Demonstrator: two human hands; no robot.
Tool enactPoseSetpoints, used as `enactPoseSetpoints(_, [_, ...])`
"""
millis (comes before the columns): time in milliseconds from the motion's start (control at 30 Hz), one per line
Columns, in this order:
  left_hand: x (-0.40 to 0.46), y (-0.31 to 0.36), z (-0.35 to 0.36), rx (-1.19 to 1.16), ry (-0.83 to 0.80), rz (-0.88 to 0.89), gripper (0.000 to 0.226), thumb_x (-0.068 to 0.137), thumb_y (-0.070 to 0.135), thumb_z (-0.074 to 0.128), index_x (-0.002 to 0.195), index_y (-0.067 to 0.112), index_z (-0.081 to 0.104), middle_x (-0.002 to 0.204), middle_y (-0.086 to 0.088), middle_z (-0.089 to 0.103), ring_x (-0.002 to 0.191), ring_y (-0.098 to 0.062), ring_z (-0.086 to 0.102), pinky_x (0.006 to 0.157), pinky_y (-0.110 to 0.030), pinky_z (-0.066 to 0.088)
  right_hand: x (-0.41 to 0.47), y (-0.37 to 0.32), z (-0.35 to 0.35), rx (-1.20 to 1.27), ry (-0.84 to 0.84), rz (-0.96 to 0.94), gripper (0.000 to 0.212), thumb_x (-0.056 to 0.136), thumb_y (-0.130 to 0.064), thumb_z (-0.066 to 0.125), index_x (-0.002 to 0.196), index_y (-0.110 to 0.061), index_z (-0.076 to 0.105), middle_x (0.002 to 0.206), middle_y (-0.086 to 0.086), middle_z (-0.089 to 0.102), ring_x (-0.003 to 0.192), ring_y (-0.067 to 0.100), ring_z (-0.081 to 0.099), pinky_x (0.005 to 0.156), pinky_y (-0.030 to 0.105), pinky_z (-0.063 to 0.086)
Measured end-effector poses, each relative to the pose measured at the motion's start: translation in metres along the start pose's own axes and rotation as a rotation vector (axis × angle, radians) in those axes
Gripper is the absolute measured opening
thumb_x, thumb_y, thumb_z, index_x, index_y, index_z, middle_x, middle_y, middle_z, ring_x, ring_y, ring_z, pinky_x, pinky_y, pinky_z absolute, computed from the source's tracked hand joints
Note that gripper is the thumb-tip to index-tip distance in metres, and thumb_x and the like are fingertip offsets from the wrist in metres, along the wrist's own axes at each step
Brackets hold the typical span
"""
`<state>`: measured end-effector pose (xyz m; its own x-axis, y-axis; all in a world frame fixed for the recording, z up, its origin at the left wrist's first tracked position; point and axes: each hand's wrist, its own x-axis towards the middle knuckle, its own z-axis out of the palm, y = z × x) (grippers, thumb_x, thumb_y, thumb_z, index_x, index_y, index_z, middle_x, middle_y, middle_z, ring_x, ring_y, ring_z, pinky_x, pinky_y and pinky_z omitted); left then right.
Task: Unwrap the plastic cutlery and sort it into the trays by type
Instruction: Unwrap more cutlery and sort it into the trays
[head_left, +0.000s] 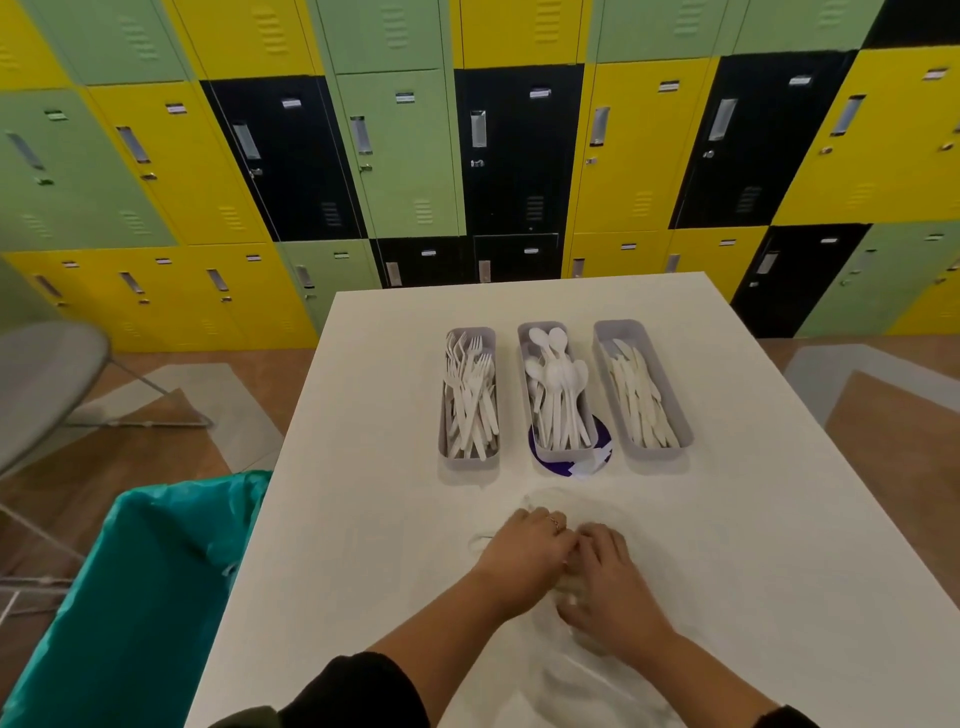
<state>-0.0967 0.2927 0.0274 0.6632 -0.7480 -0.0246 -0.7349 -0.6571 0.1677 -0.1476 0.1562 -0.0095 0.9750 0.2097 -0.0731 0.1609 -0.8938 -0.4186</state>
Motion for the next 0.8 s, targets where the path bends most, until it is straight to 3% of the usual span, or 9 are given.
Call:
enactPoseSetpoints(67, [0.000, -0.003, -0.003, 0.051, -0.184, -0.173, 0.043, 0.090, 0.031, 0.054, 0.126, 0.007, 0.048, 0.129, -0.015, 0.051, 0.119, -0.033, 0.045, 0.101, -0.043, 0.033, 0.000, -0.001, -0.003, -0.037, -0.045, 0.023, 0.092, 0.055, -0.044, 0.078, 0.128, -0.013, 0.033, 0.133, 0.008, 0.043, 0.125, 0.022, 0.036, 0.097, 0.035, 0.050])
enactPoseSetpoints(100, [0.000, -0.005, -0.005, 0.075, -0.248, -0.229, 0.057, 0.087, 0.038, 0.058, 0.132, 0.007, 0.041, 0.138, -0.016, 0.044, 0.127, -0.033, 0.039, 0.107, -0.046, 0.028, 0.001, -0.005, -0.004, -0.070, -0.057, 0.042, 0.100, 0.064, -0.045, 0.075, 0.140, -0.014, 0.018, 0.146, 0.008, 0.032, 0.136, 0.024, 0.028, 0.109, 0.034, 0.038])
enactPoseSetpoints(167, [-0.002, -0.011, -0.004, 0.087, -0.322, -0.308, 0.085, 0.079, 0.047, 0.067, 0.142, 0.006, 0.026, 0.151, -0.016, 0.028, 0.136, -0.035, 0.029, 0.112, -0.050, 0.023, 0.004, -0.010, -0.010, -0.036, -0.135, 0.139, 0.105, 0.077, -0.046, 0.067, 0.149, -0.014, -0.003, 0.157, 0.006, 0.012, 0.144, 0.020, 0.016, 0.116, 0.027, 0.018])
enactPoseSetpoints(267, [-0.006, -0.021, 0.006, 0.062, -0.384, -0.385, 0.110, 0.073, 0.050, 0.072, 0.149, 0.010, 0.003, 0.158, -0.013, 0.005, 0.143, -0.033, 0.018, 0.113, -0.052, 0.020, 0.012, -0.011, -0.019, -0.039, -0.207, 0.224, 0.105, 0.078, -0.043, 0.069, 0.149, -0.010, -0.001, 0.158, 0.007, 0.012, 0.144, 0.020, 0.018, 0.115, 0.024, 0.017])
enactPoseSetpoints(433, [-0.011, -0.030, 0.015, -0.007, -0.412, -0.416, 0.117, 0.070, 0.048, 0.075, 0.150, 0.015, -0.003, 0.160, -0.007, 0.001, 0.147, -0.026, 0.006, 0.114, -0.054, 0.016, 0.028, -0.010, -0.022, -0.117, -0.271, 0.269, 0.108, 0.074, -0.041, 0.074, 0.149, -0.010, 0.003, 0.156, 0.014, 0.008, 0.145, 0.026, 0.012, 0.116, 0.028, 0.016])
enactPoseSetpoints(533, [-0.014, -0.031, 0.014, -0.019, -0.441, -0.411, 0.118, 0.071, 0.049, 0.074, 0.150, 0.012, -0.007, 0.160, -0.007, -0.006, 0.148, -0.024, 0.000, 0.116, -0.054, 0.011, 0.032, -0.008, -0.020, -0.092, -0.237, 0.248, 0.101, 0.073, -0.035, 0.076, 0.147, -0.016, 0.010, 0.152, 0.012, 0.010, 0.141, 0.025, 0.019, 0.114, 0.028, 0.023])
enactPoseSetpoints(667, [-0.016, -0.038, 0.019, -0.038, -0.446, -0.376, 0.120, 0.072, 0.053, 0.071, 0.149, 0.008, -0.010, 0.159, -0.008, -0.011, 0.148, -0.024, -0.006, 0.119, -0.049, 0.004, 0.030, -0.010, -0.020, -0.139, -0.260, 0.247, 0.100, 0.079, -0.034, 0.070, 0.149, -0.014, 0.002, 0.156, 0.016, -0.001, 0.145, 0.027, 0.007, 0.116, 0.029, 0.016])
enactPoseSetpoints(800, [-0.015, -0.040, 0.020, -0.099, -0.418, -0.376, 0.104, 0.083, 0.049, 0.061, 0.150, 0.007, -0.006, 0.159, -0.008, -0.009, 0.148, -0.022, -0.005, 0.121, -0.043, 0.005, 0.031, -0.008, -0.022, -0.213, -0.180, 0.162, 0.069, 0.083, -0.019, 0.063, 0.141, -0.013, 0.025, 0.143, 0.011, 0.028, 0.128, 0.025, 0.034, 0.106, 0.028, 0.030])
